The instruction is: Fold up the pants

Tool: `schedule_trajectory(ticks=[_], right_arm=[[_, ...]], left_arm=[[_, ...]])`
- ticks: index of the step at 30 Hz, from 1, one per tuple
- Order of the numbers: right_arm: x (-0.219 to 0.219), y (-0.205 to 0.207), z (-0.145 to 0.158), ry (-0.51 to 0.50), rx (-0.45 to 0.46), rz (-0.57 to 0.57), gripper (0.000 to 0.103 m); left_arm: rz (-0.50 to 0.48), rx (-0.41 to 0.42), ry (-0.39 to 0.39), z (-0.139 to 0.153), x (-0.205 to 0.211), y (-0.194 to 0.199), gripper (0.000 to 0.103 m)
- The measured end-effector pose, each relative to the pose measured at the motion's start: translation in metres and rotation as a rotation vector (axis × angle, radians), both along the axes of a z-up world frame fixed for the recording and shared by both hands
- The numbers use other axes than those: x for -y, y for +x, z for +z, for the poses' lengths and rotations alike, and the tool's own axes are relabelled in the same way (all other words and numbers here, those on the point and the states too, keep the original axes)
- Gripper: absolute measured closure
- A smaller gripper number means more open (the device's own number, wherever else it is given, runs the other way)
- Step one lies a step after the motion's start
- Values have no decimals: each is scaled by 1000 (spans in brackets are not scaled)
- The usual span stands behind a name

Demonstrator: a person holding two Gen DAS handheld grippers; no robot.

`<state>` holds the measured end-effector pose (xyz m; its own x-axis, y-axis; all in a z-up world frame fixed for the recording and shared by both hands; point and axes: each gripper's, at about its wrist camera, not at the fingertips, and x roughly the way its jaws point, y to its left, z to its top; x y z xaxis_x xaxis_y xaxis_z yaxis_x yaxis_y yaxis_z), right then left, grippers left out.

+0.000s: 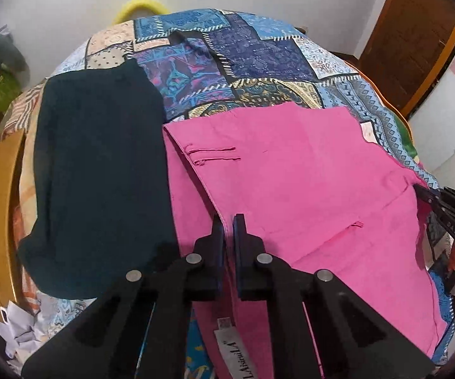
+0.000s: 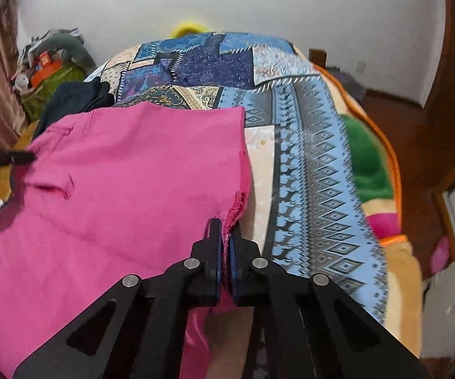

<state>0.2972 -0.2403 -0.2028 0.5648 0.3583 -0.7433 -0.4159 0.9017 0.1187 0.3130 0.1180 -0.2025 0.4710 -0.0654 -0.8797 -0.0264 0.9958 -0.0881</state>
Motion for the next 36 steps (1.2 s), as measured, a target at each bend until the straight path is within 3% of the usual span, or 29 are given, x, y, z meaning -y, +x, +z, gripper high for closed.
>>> schedule_trajectory(ticks=[9,13,16,18,19,21,23,26,32,36], right_arm=[[-2,5,-15,-74,-47,-15,101],[-5,0,-8,-93,-26,0,100],[-6,-4,3,-100,0,-7,98],[-5,-5,15,-82,22,-14,95],[-5,-6,19,-74,32,-15,90],[-7,-7,32,-63,64,-16,76],[-8,-6,46,-53,101,-24,57],[-10,-2,63,-7,144,-31,44],[-20,24,71,52,154,-34,41],[-30,50,58,48,115,-30,41]], left_arm=[[12,-104,36,-32,-4,6,97],[23,-84,5,-21,-9,1,96],[9,-33,50,-4,-4,-3,91],[1,-5,60,7,-2,-4,83],[1,10,61,12,-3,-3,79],[3,38,59,22,-5,-2,61],[13,82,61,34,-7,-2,50],[35,136,47,47,-14,3,37],[76,176,100,54,-29,27,34],[93,135,68,36,-44,47,34]])
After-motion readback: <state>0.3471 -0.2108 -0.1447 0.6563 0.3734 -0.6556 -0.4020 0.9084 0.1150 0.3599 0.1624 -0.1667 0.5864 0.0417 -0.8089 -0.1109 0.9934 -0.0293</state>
